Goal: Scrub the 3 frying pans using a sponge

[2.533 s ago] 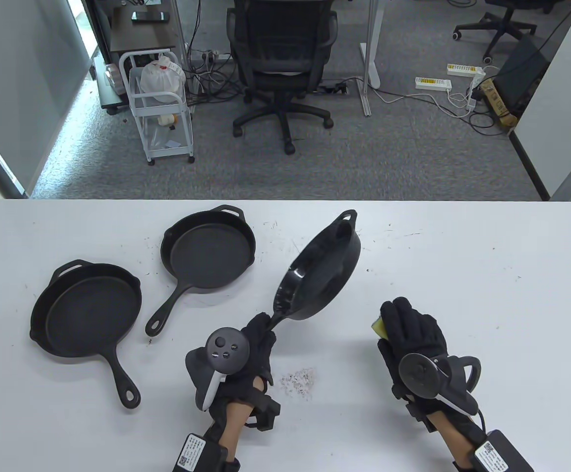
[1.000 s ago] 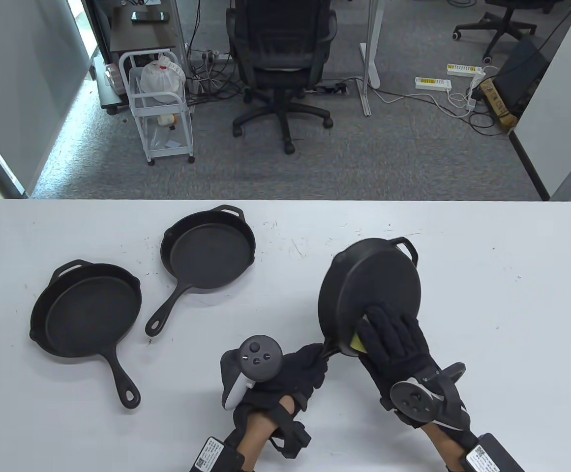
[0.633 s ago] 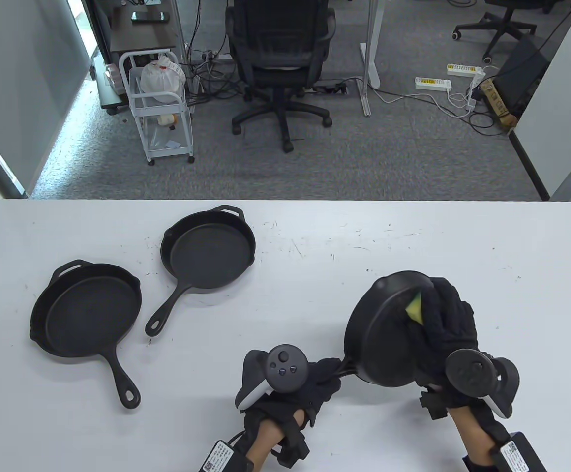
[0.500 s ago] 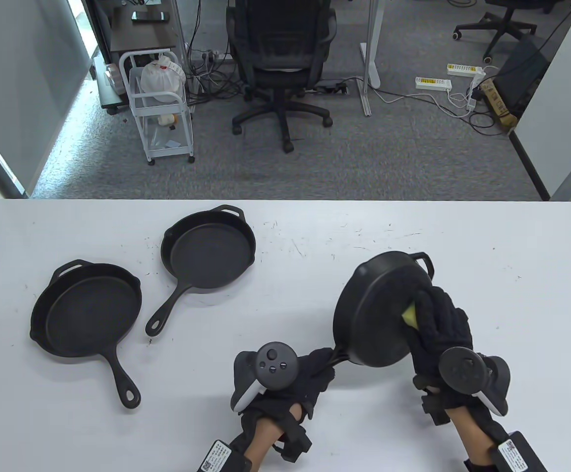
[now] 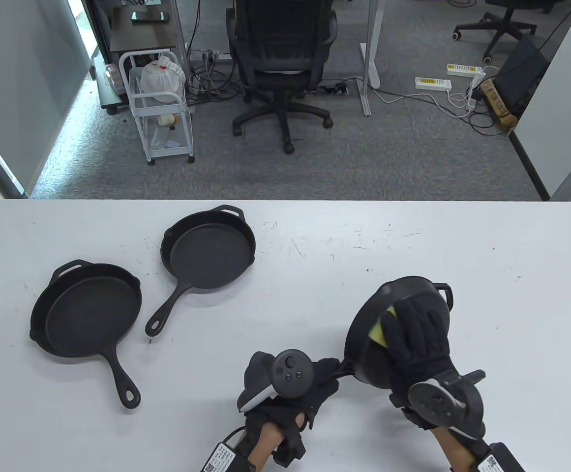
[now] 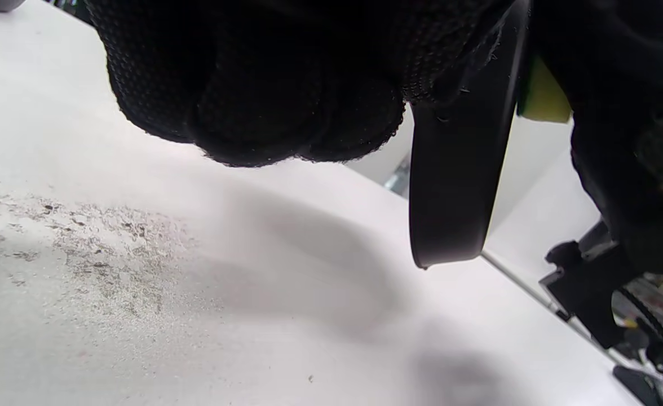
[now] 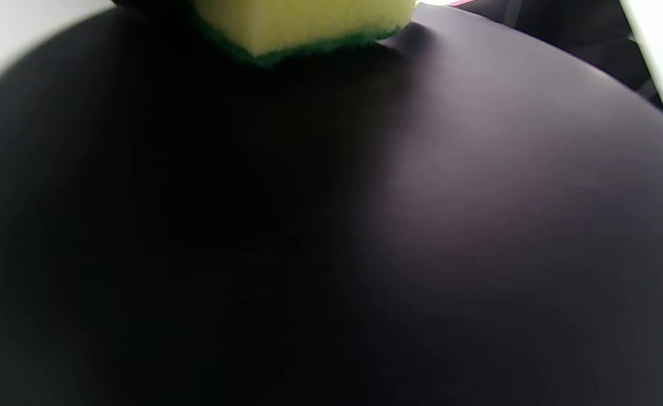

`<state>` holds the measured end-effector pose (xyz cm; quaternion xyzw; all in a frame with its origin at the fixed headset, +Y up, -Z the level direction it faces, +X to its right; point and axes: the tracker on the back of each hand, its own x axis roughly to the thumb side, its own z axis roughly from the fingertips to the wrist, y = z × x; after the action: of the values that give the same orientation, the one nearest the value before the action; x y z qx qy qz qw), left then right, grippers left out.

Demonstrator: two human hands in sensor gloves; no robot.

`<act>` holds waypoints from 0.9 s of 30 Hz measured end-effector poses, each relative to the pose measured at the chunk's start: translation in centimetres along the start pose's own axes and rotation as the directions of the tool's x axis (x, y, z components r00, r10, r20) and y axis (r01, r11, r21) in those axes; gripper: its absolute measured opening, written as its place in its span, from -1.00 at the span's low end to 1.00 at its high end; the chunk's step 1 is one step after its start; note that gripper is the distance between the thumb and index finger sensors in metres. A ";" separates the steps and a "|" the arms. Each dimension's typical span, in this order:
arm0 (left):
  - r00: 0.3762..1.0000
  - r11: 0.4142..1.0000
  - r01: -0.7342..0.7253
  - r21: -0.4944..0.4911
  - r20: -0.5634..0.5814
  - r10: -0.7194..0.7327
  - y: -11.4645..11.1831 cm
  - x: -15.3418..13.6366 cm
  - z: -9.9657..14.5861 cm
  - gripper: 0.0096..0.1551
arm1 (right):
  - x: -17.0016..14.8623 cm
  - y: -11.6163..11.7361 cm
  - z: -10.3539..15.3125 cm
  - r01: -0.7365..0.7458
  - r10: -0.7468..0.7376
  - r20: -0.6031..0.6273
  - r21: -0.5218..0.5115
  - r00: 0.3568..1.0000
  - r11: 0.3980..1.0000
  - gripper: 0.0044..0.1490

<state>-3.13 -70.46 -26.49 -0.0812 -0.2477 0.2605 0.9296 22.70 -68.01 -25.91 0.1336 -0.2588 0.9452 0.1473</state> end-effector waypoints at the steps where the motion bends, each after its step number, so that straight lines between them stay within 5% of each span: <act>1: 1.000 1.000 -0.011 0.010 0.000 0.011 0.0 0.0 0.0 -0.34 | -1.9 0.2 -0.2 0.076 -0.074 -0.077 0.019 0.994 0.997 -0.10; 6: 0.992 0.984 -0.111 0.141 -0.044 0.118 0.8 -1.1 0.5 -0.35 | -4.7 1.8 0.0 0.106 -0.088 -0.167 0.101 0.982 0.989 -0.10; 10: 0.977 0.952 -0.174 0.253 -0.077 0.199 1.4 -1.8 1.0 -0.35 | -1.6 3.1 0.6 0.004 -0.004 0.006 0.143 1.000 0.990 -0.10; 16: 0.988 0.983 -0.119 0.140 -0.080 0.131 0.6 -1.4 0.4 -0.35 | 3.2 2.2 1.1 -0.099 0.090 0.200 0.036 0.976 0.994 -0.10; 21: 1.000 1.000 0.014 0.020 0.000 -0.014 -0.1 0.1 0.0 -0.34 | 0.7 0.0 0.1 -0.016 0.018 0.055 -0.042 0.998 0.999 -0.11; 27: 0.998 0.993 -0.062 0.103 -0.016 0.064 0.7 -0.5 0.4 -0.35 | -4.5 1.0 -0.1 0.138 -0.134 -0.159 0.015 0.978 0.990 -0.11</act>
<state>-4.03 -70.08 -26.53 -0.0439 -0.2223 0.3014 0.9262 26.45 -69.73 -27.95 0.0780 -0.2243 0.9438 0.2298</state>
